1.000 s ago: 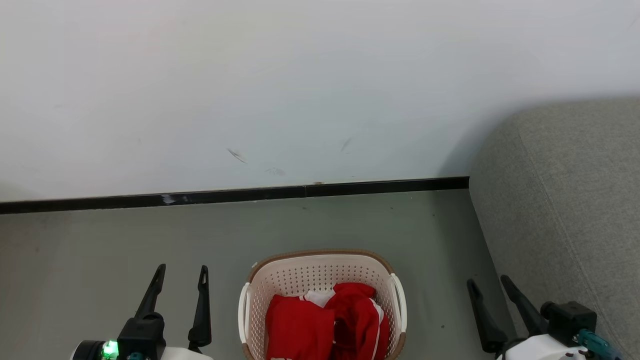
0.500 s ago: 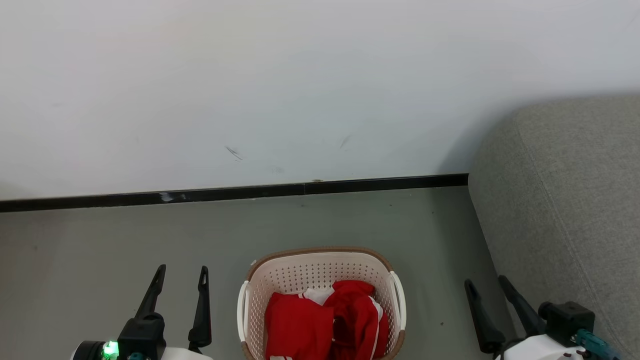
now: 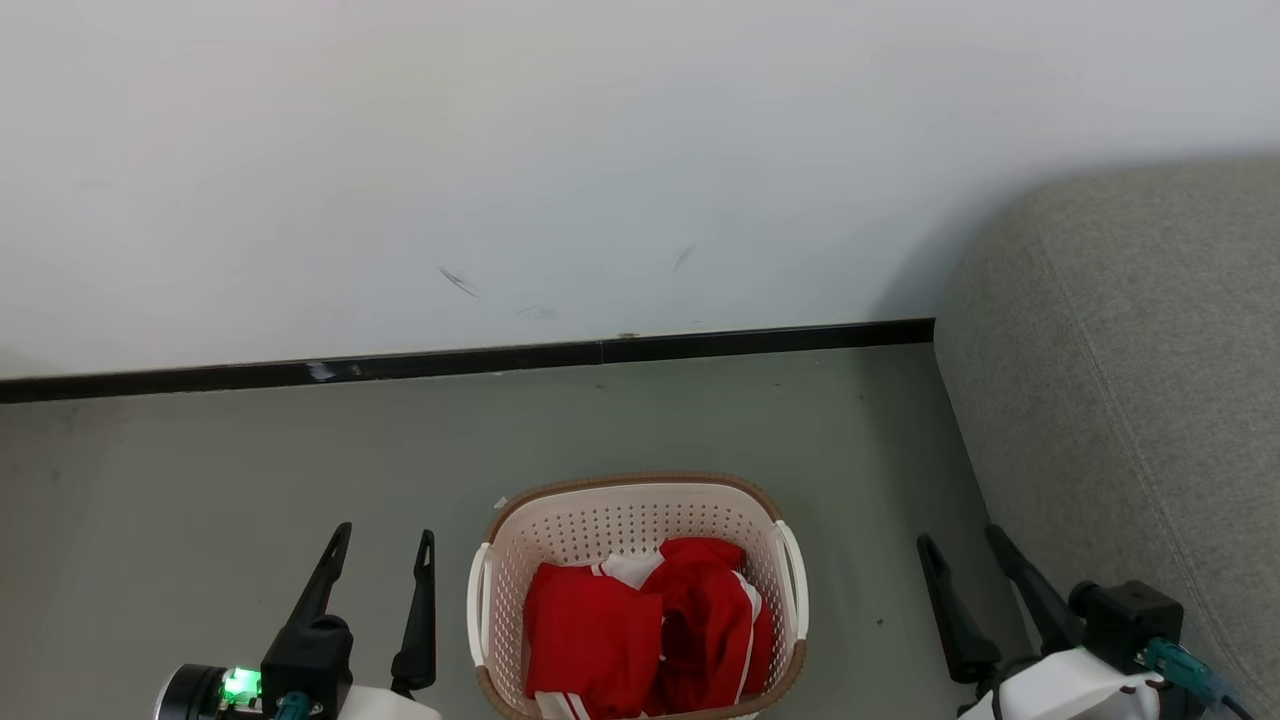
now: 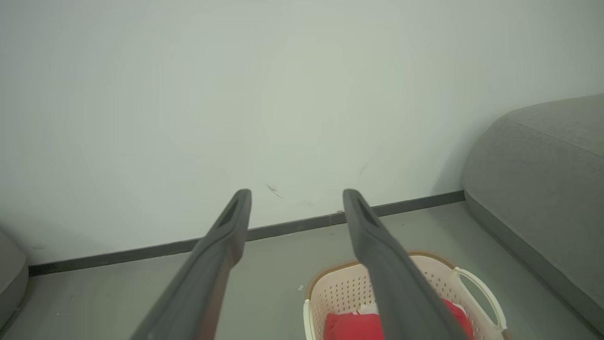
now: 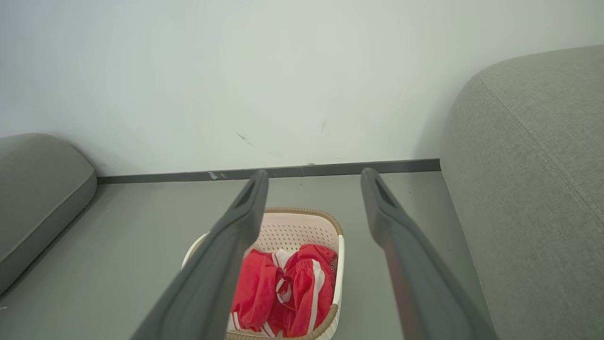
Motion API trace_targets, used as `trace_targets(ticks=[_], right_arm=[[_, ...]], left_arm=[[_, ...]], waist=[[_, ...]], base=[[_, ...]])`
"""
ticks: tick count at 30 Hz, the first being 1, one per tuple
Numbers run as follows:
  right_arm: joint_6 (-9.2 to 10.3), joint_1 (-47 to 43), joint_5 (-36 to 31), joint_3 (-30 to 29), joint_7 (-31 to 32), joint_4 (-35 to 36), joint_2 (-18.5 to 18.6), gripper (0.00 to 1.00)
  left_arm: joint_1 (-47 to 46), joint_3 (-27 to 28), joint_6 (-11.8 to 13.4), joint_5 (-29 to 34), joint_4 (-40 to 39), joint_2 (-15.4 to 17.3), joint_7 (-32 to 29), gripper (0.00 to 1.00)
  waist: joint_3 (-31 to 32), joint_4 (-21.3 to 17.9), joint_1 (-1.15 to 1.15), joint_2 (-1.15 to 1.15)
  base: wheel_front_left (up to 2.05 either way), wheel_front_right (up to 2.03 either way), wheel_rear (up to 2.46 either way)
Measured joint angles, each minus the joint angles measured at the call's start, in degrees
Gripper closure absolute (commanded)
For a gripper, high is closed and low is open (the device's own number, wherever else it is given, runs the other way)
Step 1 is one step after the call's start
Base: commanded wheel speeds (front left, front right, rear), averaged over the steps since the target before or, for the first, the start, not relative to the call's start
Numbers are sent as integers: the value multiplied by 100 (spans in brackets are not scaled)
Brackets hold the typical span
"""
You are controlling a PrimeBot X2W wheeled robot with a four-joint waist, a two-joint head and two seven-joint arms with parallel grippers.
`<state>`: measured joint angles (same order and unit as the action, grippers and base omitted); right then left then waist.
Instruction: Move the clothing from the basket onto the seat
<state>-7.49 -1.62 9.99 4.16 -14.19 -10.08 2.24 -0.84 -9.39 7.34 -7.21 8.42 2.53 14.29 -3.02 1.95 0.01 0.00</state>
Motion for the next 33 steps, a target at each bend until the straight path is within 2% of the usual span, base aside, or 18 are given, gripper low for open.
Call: trace_targets(ticks=[6, 23, 33], right_arm=[[0, 51, -13, -21, 0, 103, 0, 0], [0, 282, -175, -401, -2, 744, 1, 0], [0, 550, -167, -423, -14, 1163, 1, 0]], left_arm=[[-236, -157, -105, 119, 307, 111, 0, 0], [-1023, -715, -439, 435, 1284, 77, 0, 0], [-1578, -898, -447, 586, 1742, 33, 0, 0]], waist=[[-166, -49, 0, 0], [-871, -294, 0, 0], [-1440, -505, 0, 0]], base=[[0, 0, 0], [0, 0, 0], [0, 0, 0]])
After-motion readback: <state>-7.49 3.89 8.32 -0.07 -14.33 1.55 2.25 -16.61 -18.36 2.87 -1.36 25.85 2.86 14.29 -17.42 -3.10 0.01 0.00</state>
